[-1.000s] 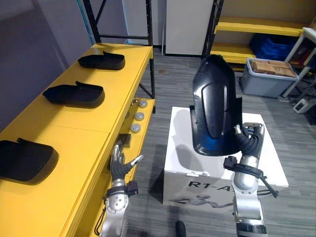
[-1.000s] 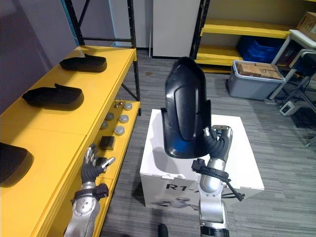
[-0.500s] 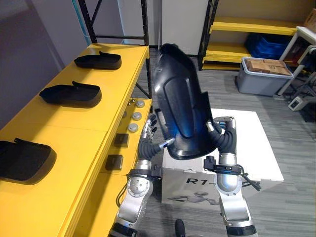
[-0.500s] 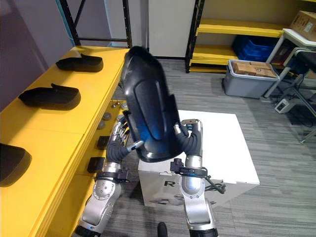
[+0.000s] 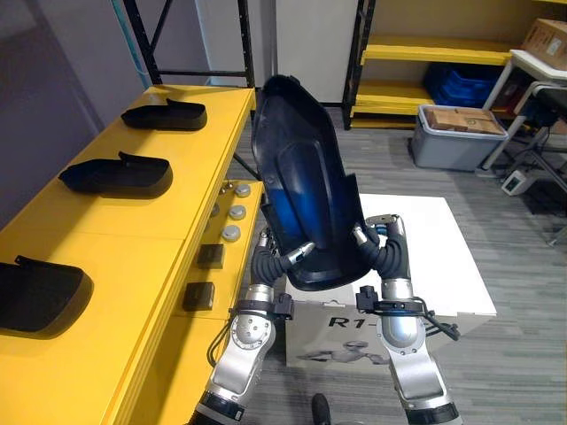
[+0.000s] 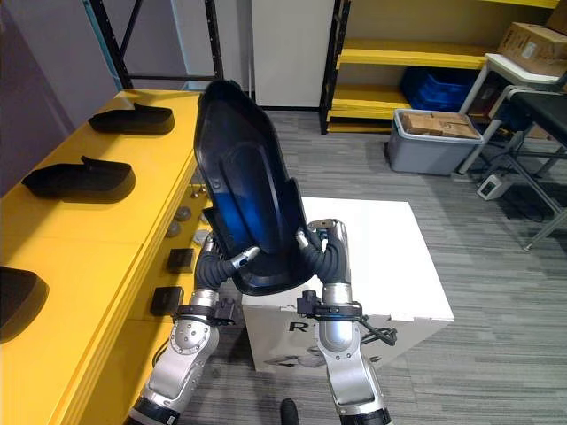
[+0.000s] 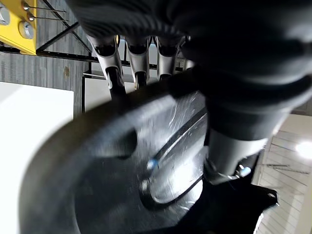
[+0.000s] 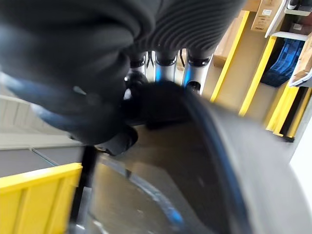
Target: Walk over and take plastic housings, then place them on the shelf
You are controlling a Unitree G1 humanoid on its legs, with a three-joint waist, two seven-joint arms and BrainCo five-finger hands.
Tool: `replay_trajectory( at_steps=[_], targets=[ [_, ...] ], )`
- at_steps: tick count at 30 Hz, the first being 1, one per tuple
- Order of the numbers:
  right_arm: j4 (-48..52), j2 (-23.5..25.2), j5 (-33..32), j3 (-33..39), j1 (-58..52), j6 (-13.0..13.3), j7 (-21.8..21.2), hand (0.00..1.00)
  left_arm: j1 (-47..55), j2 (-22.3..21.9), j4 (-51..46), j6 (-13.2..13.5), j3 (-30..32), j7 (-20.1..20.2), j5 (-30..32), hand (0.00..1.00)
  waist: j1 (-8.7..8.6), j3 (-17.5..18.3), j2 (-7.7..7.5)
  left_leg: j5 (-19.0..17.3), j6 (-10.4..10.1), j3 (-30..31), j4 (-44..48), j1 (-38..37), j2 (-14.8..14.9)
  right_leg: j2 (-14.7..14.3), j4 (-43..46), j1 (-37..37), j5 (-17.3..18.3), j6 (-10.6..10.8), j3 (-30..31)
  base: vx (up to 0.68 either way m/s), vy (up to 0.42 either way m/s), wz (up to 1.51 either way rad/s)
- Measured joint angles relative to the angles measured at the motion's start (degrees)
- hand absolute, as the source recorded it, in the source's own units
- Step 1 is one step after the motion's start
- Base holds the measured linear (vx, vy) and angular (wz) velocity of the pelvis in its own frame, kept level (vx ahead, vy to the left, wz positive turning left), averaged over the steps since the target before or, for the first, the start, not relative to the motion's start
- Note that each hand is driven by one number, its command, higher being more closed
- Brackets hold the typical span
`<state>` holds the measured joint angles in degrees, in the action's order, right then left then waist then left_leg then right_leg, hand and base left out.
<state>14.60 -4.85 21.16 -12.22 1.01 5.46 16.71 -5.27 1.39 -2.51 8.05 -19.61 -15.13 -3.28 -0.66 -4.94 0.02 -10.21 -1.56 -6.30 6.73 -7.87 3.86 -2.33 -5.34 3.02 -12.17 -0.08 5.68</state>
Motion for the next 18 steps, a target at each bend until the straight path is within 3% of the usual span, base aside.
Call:
replay_trajectory(
  at_steps=[8, 14, 18],
  targets=[
    [0.1, -1.2, -0.5, -1.8, -1.5, 2.1, -0.8, 0.00, -1.8, 1.3, 0.9, -0.7, 0.6, -2.1, 0.0, 1.00, -0.06, 0.2, 0.00, -0.1, -0.2, -0.2, 0.7, 0.2, 0.0, 0.0, 0.0, -0.1, -0.1, 0.0, 0.1, -0.03, 0.027, -0.01],
    [2.5, -4.5, -12.1, 2.2, -3.0, 4.6, -8.3, 0.00, -1.6, 1.3, 0.6, -0.9, 1.1, 0.5, 0.2, 1.00, 0.09, 0.2, 0.00, -0.2, -0.3, -0.2, 1.0, 0.3, 0.1, 0.0, 0.0, -0.1, 0.1, 0.2, 0.1, -0.02, 0.011, 0.00],
    [7.7, -4.3, -19.6, 11.6, -5.7, 6.6, -11.8, 0.00, 0.3, 0.8, -2.0, -0.9, 2.4, 3.5, 1.3, 1.00, -0.24, 0.2, -0.01, -0.2, -0.4, -0.3, 0.9, 0.3, 0.1, -0.1, 0.0, -0.1, 0.4, 0.1, 0.1, 0.00, 0.000, 0.00]
  ],
)
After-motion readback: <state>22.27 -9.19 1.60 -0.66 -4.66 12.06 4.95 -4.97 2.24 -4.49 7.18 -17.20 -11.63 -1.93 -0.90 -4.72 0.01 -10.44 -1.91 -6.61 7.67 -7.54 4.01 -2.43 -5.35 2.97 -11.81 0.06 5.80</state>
